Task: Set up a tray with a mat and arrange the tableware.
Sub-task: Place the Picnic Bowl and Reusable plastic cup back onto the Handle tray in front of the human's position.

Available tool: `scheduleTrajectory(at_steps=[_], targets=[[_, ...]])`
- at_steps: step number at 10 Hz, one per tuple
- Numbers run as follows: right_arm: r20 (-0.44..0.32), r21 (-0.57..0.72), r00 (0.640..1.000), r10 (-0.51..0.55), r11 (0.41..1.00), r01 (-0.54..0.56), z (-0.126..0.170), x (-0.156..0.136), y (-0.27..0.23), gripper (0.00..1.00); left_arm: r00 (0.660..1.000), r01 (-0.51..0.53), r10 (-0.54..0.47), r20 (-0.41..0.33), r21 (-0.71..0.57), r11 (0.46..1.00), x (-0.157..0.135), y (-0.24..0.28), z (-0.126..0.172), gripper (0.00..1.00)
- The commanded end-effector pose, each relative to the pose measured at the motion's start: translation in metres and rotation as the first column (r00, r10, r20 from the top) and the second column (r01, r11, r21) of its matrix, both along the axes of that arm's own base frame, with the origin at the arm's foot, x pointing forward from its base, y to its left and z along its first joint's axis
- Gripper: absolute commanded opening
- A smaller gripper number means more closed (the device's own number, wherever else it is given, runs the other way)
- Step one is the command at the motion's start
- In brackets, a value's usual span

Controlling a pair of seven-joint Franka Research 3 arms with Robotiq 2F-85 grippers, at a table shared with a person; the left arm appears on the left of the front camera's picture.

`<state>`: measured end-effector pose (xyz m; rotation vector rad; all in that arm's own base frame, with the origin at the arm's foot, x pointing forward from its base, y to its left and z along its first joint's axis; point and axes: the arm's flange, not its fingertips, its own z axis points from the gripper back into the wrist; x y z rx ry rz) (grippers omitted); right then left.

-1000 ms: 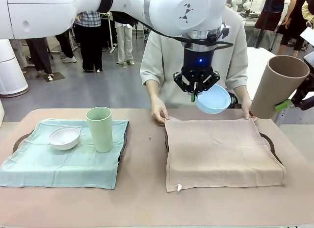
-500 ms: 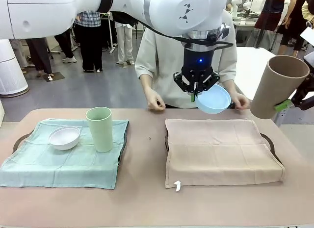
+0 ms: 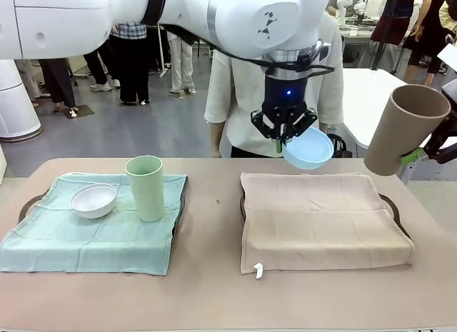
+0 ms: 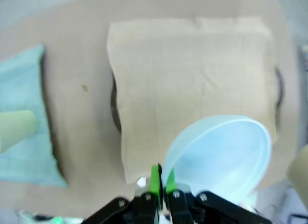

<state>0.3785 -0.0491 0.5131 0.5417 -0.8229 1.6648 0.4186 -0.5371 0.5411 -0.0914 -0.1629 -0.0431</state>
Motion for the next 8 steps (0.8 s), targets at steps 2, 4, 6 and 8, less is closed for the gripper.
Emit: scheduleTrajectory(at_steps=[2, 4, 6, 8], targets=[[-0.056, 0.059, 0.997, 0.060, 0.997, -0.057, -0.044, 0.047, -0.012, 0.81, 0.991, 0.013, -0.035, -0.131, -0.168, 0.986, 0.013, 0.043, -0.056, 0.04], [-0.111, 0.054, 0.991, 0.074, 0.996, -0.068, -0.076, 0.067, -0.005, 0.81, 0.982, -0.008, -0.025, -0.189, -0.171, 0.985, 0.017, 0.052, -0.089, 0.04], [-0.142, 0.056, 0.986, 0.083, 0.996, -0.076, -0.106, 0.087, 0.001, 0.81, 0.974, -0.037, 0.005, -0.228, -0.133, 0.990, 0.028, 0.057, -0.114, 0.04], [-0.177, 0.055, 0.982, 0.065, 0.997, -0.056, -0.124, 0.098, 0.000, 0.81, 0.971, -0.047, 0.023, -0.238, -0.097, 0.994, 0.036, 0.055, -0.126, 0.04]])
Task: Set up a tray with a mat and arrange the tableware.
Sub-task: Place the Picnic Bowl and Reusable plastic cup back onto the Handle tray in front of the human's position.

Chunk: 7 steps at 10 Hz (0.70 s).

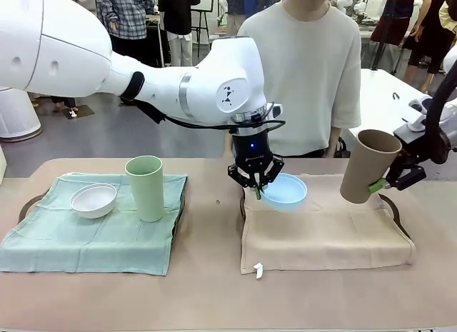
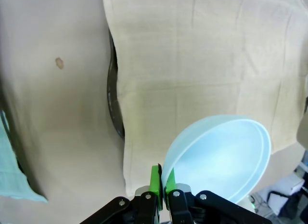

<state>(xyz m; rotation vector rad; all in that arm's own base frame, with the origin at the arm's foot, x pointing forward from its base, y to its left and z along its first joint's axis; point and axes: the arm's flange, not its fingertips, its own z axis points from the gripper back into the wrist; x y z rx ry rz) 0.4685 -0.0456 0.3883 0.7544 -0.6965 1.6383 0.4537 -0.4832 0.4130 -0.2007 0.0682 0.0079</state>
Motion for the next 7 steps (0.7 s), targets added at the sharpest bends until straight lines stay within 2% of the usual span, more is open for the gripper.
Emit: scheduleTrajectory(at_steps=[1, 2, 5, 7], targets=[[0.008, -0.037, 0.998, -0.060, 0.998, 0.060, 0.002, 0.010, -0.003, 0.81, 1.000, -0.002, 0.002, -0.002, 0.009, 1.000, 0.003, -0.002, 0.006, 0.04], [0.000, 0.000, 1.000, 0.000, 1.000, 0.000, 0.000, 0.000, 0.000, 0.81, 1.000, 0.000, 0.000, 0.000, 0.000, 1.000, 0.000, 0.000, 0.000, 0.04], [-0.001, -0.013, 1.000, -0.011, 1.000, 0.011, -0.005, 0.004, -0.001, 0.81, 1.000, 0.001, -0.001, -0.004, 0.002, 1.000, 0.001, -0.001, -0.001, 0.04], [-0.059, 0.012, 0.998, 0.002, 1.000, -0.002, -0.031, 0.014, -0.004, 0.81, 1.000, -0.006, 0.006, 0.001, 0.011, 1.000, 0.013, -0.009, -0.015, 0.04]])
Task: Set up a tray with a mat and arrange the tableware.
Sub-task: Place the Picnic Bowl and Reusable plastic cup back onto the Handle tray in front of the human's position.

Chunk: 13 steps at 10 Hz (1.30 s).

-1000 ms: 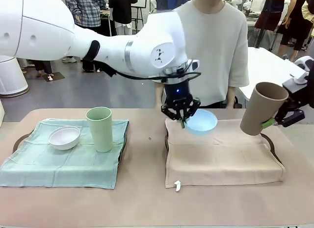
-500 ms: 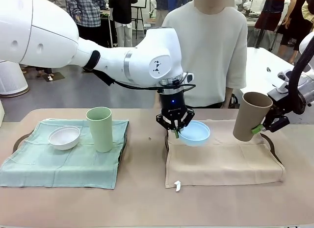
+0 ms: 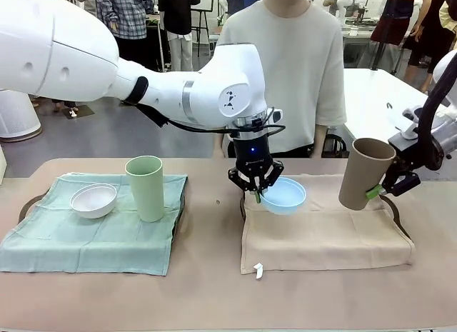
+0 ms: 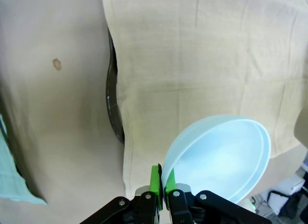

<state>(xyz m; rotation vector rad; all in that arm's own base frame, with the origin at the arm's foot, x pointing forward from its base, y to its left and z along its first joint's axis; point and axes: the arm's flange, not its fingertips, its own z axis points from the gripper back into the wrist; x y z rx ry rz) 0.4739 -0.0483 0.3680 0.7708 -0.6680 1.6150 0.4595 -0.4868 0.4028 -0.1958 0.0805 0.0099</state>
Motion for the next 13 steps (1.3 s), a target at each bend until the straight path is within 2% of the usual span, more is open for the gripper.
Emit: scheduleTrajectory(at_steps=[1, 5, 13], targets=[[-0.032, 0.023, 0.999, 0.013, 1.000, -0.012, -0.019, 0.011, -0.001, 0.81, 1.000, -0.002, 0.002, 0.023, 0.007, 1.000, 0.013, -0.010, -0.009, 0.04], [-0.037, 0.008, 0.999, 0.034, 0.999, -0.033, -0.045, 0.019, 0.006, 0.81, 1.000, 0.003, -0.003, 0.016, 0.009, 1.000, 0.031, -0.022, -0.029, 0.04], [-0.031, -0.005, 0.998, 0.047, 0.999, -0.047, -0.068, 0.031, 0.007, 0.81, 1.000, 0.027, -0.027, -0.001, 0.056, 0.998, 0.037, -0.023, -0.053, 0.04]])
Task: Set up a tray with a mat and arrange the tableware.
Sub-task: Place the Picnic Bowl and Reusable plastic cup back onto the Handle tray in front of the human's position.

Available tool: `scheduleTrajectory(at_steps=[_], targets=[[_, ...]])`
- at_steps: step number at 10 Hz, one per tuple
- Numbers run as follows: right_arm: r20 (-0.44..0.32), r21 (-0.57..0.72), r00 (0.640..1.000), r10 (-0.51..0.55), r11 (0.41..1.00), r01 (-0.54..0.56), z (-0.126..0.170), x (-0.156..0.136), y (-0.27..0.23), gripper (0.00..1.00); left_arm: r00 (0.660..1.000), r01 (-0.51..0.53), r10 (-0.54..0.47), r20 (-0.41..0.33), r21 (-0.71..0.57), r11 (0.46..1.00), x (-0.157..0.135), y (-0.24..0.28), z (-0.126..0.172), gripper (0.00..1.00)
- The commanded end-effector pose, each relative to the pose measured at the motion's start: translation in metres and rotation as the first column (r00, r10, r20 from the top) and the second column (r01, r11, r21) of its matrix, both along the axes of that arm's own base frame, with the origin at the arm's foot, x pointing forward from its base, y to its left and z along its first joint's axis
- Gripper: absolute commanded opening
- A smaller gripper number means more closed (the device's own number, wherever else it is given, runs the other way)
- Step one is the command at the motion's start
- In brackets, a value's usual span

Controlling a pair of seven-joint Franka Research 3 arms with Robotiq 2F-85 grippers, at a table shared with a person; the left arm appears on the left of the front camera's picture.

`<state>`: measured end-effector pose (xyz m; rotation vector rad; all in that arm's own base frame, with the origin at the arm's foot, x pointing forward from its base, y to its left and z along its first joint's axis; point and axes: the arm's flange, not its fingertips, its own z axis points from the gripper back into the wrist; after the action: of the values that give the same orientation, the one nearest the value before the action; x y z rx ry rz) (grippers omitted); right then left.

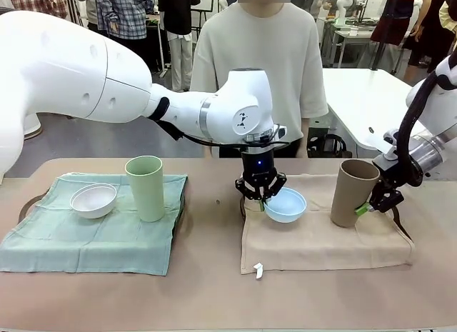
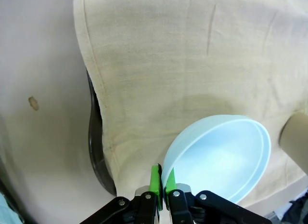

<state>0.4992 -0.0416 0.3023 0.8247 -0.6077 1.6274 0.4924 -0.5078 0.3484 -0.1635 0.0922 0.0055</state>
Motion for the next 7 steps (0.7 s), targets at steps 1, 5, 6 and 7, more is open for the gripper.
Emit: scheduleTrajectory(at_steps=[1, 5, 6, 7], targets=[[0.021, 0.001, 1.000, 0.009, 1.000, -0.009, -0.002, 0.005, -0.001, 0.81, 0.999, 0.033, -0.033, 0.010, 0.030, 0.999, 0.003, -0.003, -0.001, 0.61], [0.024, -0.046, 1.000, -0.012, 0.999, 0.013, 0.006, 0.001, -0.004, 1.00, 0.999, 0.038, -0.038, -0.003, 0.044, 0.998, 0.001, -0.002, 0.001, 1.00], [0.022, -0.063, 0.999, -0.026, 0.998, 0.027, 0.009, 0.001, -0.007, 1.00, 0.999, 0.039, -0.039, -0.007, 0.043, 0.998, -0.001, 0.000, 0.004, 0.84], [0.011, -0.088, 0.999, -0.041, 0.995, 0.042, 0.012, 0.000, -0.014, 1.00, 0.999, 0.043, -0.043, -0.005, 0.040, 0.998, -0.003, 0.000, 0.006, 1.00]])
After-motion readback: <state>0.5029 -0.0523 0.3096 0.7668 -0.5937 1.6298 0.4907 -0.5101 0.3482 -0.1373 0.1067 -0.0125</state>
